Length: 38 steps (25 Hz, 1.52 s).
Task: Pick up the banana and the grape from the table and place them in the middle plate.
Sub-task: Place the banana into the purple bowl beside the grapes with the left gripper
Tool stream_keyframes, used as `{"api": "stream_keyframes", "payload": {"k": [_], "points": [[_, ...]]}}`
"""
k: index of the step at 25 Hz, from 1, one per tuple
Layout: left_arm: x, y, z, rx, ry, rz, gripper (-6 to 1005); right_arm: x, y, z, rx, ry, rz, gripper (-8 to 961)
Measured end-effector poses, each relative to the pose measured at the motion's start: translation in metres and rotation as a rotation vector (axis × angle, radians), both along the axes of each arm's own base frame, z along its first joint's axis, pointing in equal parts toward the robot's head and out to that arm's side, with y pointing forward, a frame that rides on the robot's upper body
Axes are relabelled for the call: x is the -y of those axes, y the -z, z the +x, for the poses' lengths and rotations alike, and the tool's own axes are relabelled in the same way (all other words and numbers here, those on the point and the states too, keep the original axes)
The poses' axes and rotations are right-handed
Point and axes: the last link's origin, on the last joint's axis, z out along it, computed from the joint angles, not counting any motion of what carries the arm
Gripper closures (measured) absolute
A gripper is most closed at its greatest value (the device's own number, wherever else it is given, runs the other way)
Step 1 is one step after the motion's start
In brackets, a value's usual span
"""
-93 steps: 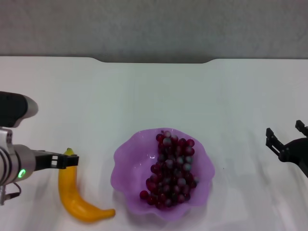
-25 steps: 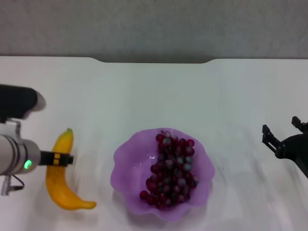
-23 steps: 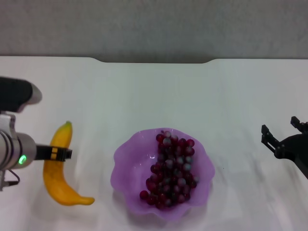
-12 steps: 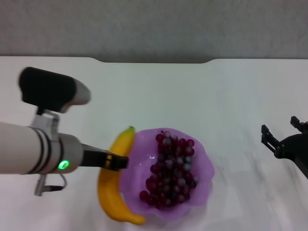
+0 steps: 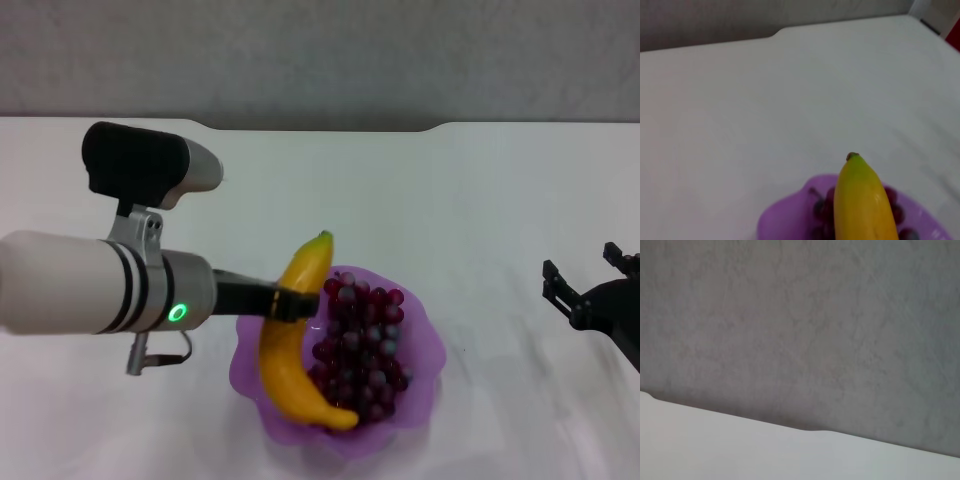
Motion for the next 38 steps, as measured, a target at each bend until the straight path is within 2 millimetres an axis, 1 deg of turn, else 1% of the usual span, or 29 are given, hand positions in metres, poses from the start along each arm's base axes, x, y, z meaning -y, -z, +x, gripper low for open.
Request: {"api": "stream_keyframes", "payload": {"k": [4,10,13,18,23,27,32,34,35,37,38], "points": [[-0.003,0.006,-0.001,0.042,0.026,0.007,500,0.0,0.001,-0.002,-0.001,-0.005,-0.004,106],[-0.012,0.014,-0.022,0.104,0.024,0.065,500,0.0,0.002,-0.003,-0.002,-0.01,-0.008,106],[-0.015,0.016,-0.029,0.118,0.007,0.093,500,0.0,0.002,-0.003,-0.003,-0.013,-0.007,106],[-0.012,0.022,-0.04,0.123,-0.034,0.101,500,-0.001,0.001,-0.004,-0.003,-0.015,-0.005,106],[-0.01,0.024,-0.049,0.14,-0.07,0.107,500,-0.001,0.0,-0.003,-0.003,-0.014,0.0,106],[-0.008,0.026,-0.053,0.132,-0.073,0.103,501,-0.002,0.001,-0.005,-0.004,-0.02,-0.001,106],[-0.005,0.03,-0.051,0.123,-0.062,0.084,420,-0.002,0.001,-0.005,-0.004,-0.021,-0.002,106],[-0.004,0.029,-0.052,0.123,-0.059,0.088,260,-0.002,0.001,-0.005,-0.004,-0.021,-0.003,106],[-0.004,0.023,-0.052,0.127,-0.044,0.112,180,-0.002,0.001,-0.005,-0.003,-0.02,-0.003,106],[-0.004,0.009,-0.052,0.133,-0.013,0.174,165,-0.002,0.001,-0.005,-0.003,-0.02,-0.003,106],[-0.004,0.009,-0.052,0.133,-0.013,0.174,157,-0.002,0.001,-0.005,-0.003,-0.019,-0.003,106]]}}
